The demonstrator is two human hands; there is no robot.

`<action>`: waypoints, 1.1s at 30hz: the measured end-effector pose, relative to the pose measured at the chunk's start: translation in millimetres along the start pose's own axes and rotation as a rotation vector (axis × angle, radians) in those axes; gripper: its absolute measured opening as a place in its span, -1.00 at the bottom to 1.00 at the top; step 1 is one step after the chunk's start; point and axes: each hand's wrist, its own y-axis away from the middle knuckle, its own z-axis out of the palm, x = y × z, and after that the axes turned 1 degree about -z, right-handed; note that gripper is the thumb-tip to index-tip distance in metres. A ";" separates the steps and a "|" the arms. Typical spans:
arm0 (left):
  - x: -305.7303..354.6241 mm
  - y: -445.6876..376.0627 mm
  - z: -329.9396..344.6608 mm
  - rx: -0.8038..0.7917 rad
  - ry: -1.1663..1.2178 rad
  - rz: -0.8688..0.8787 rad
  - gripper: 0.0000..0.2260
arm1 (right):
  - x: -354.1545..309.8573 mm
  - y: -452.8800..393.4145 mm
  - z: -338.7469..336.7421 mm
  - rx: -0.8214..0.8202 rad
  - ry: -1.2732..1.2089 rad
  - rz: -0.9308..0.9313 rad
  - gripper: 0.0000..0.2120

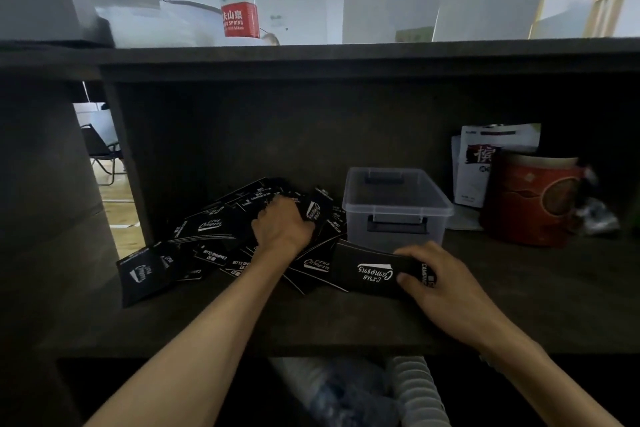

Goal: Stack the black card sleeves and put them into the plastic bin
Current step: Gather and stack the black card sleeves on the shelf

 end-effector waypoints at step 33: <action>-17.8 31.5 -13.7 0.297 0.087 0.314 -0.75 | 11.0 2.6 -0.8 0.003 0.221 -0.099 -0.82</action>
